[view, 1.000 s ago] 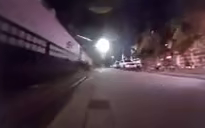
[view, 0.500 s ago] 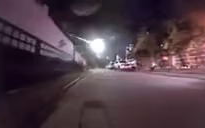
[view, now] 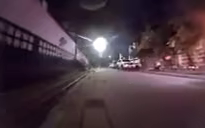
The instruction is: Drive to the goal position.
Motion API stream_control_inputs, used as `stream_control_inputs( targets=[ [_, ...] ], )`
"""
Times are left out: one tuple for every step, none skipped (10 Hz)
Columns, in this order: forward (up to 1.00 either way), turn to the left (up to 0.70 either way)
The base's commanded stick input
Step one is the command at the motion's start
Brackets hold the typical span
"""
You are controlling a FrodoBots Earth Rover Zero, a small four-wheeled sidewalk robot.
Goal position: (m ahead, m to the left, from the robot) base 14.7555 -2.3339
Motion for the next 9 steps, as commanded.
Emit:
stream_control_inputs(
  targets=[
    [0.70,0.00],
    [0.70,0.00],
    [0.70,0.00],
    [0.70,0.00],
    [0.70,0.00],
    [0.70,-0.19],
    [0.70,-0.25],
    [0.70,-0.31],
    [0.70,-0.31]
  ],
)
